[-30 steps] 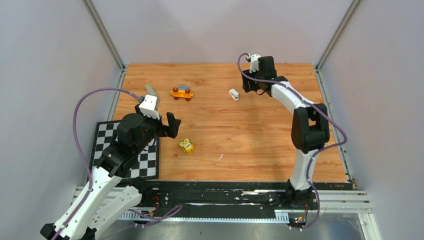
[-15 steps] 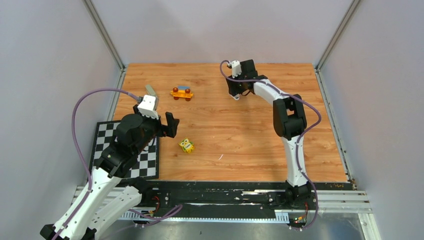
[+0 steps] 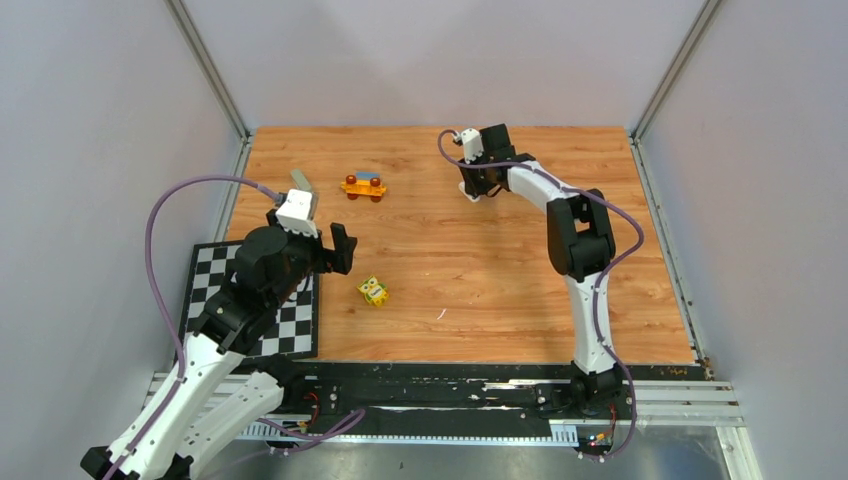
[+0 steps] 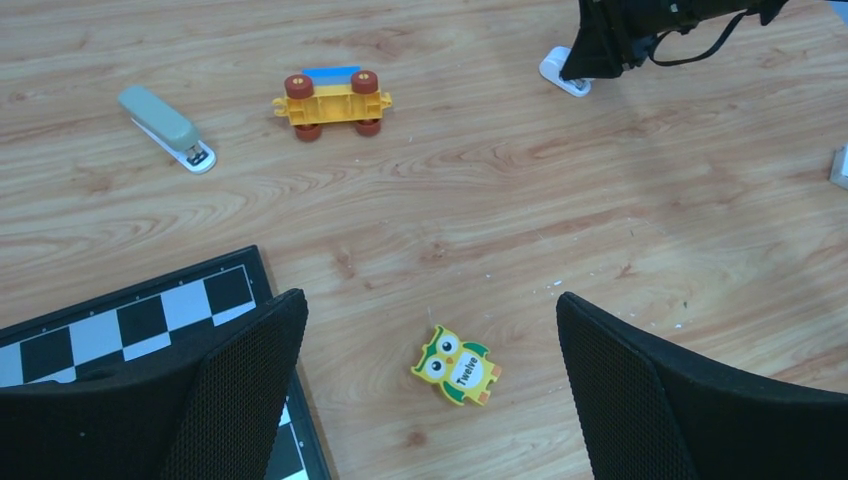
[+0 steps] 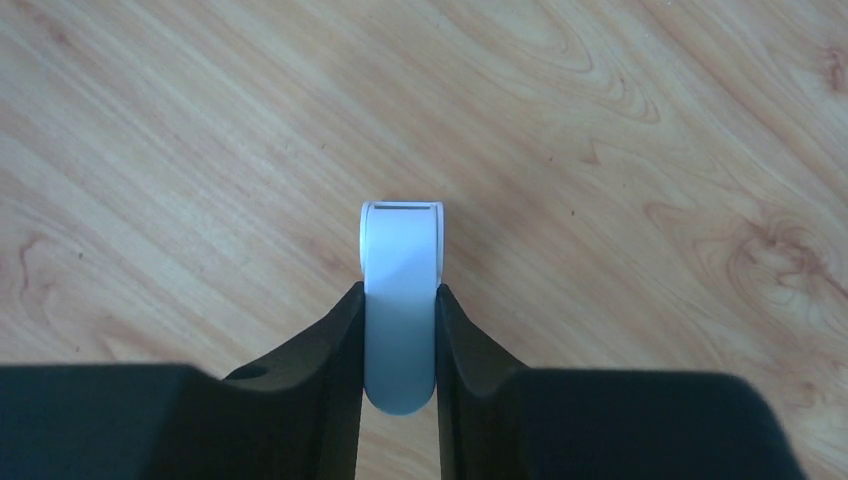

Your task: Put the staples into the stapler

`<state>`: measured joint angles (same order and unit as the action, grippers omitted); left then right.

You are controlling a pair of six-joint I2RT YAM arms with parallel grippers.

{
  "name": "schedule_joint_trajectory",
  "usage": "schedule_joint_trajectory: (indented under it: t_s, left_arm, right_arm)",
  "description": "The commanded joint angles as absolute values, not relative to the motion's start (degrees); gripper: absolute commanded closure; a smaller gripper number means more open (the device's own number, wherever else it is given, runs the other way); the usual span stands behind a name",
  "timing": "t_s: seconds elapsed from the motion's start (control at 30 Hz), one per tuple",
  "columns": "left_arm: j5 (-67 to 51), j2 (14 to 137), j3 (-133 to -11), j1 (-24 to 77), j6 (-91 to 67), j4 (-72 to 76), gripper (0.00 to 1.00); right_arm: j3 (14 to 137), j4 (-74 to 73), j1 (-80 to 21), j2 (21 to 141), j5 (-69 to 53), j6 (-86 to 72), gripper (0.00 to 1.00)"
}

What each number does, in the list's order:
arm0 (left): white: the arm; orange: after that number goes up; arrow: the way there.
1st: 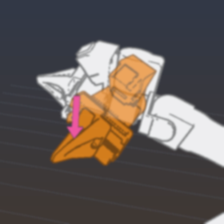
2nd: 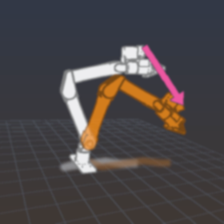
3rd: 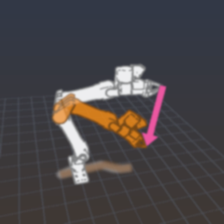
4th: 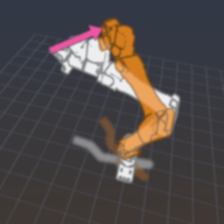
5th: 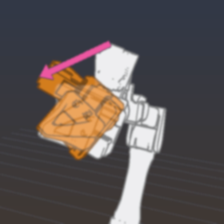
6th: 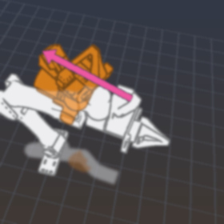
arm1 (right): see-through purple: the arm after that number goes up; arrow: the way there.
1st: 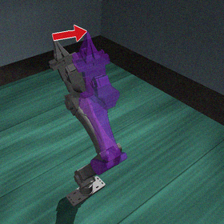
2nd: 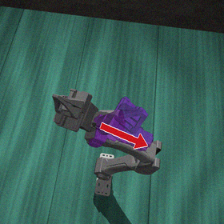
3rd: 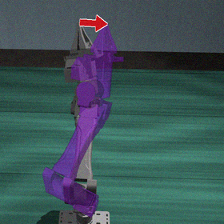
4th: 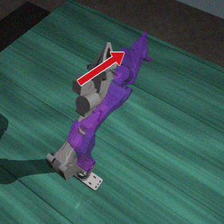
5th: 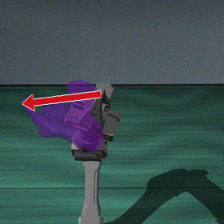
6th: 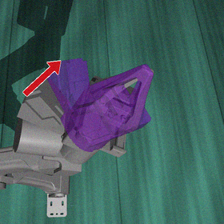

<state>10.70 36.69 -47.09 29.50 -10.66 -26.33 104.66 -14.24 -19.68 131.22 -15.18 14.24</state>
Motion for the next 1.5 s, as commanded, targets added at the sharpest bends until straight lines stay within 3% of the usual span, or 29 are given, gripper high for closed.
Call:
schedule_joint_trajectory:
  t_s: [0.0,0.2,0.67,0.93,1.23,1.47]
  left_arm:
    - [10.6,38.0,-47.6,30.0,-11.0,-27.6,0.06]
    - [4.0,40.9,-48.5,29.9,-16.0,-25.7,0.10]
    - [-10.4,46.1,-49.2,30.4,-19.9,-13.9,0.23]
    - [-12.1,51.7,-48.4,36.3,-20.4,-9.0,0.26]
    - [-19.0,52.3,-44.5,37.8,-23.1,0.4,0.29]
    - [-17.0,53.9,-44.4,38.0,-23.2,1.0,0.34]
  right_arm:
    - [100.4,-16.2,-21.4,123.6,-14.1,14.2,0.84]
    - [90.6,-16.4,-23.7,109.0,-12.2,3.0,0.95]
    - [67.1,-17.3,-34.5,74.8,-14.4,-29.9,0.99]
    - [59.2,-7.9,-40.7,68.5,-12.6,-42.3,1.00]
    - [59.2,-7.5,-43.9,66.5,-7.3,-45.3,1.00]
    - [58.0,-7.0,-45.2,64.8,-4.6,-47.1,1.00]
